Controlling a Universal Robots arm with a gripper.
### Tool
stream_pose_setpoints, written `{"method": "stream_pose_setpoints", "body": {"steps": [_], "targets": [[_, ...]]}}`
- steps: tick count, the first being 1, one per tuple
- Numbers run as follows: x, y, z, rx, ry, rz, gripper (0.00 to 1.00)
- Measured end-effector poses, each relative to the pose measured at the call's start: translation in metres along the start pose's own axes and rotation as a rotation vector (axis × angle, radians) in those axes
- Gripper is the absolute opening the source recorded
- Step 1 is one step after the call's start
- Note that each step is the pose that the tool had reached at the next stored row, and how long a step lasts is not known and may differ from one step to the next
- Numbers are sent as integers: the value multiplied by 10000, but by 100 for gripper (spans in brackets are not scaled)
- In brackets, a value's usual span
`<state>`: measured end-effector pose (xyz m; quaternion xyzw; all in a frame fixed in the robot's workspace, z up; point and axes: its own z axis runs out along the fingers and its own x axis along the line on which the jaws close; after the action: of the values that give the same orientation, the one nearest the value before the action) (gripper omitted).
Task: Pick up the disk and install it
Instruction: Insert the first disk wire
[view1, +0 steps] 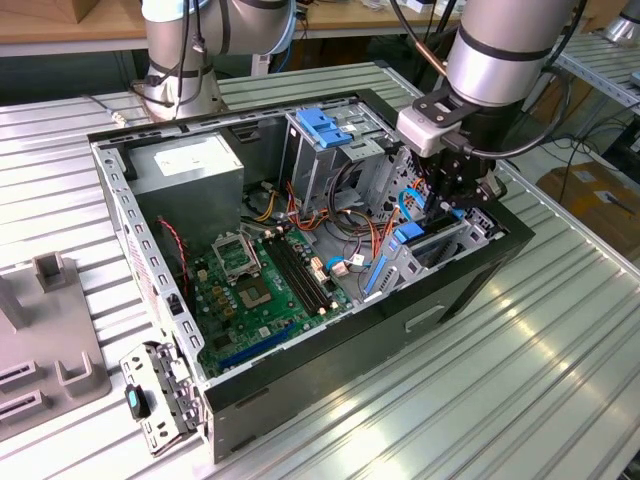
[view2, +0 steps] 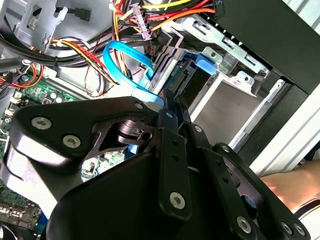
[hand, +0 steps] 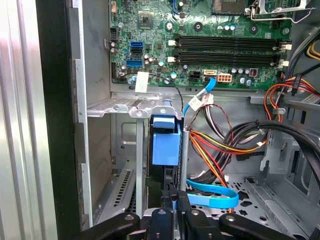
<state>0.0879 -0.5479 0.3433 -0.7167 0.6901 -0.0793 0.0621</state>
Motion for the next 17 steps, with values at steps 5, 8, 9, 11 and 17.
{"method": "stream_pose_setpoints", "body": {"steps": [5, 8, 9, 11, 17], "targets": [[-1, 9, 44, -1, 7, -1, 16], [-2, 11, 53, 0, 0, 0, 16], [-1, 11, 53, 0, 3, -1, 16], [-2, 12, 58, 1, -4, 1, 16], [-1, 7, 36, 0, -1, 0, 30]]}}
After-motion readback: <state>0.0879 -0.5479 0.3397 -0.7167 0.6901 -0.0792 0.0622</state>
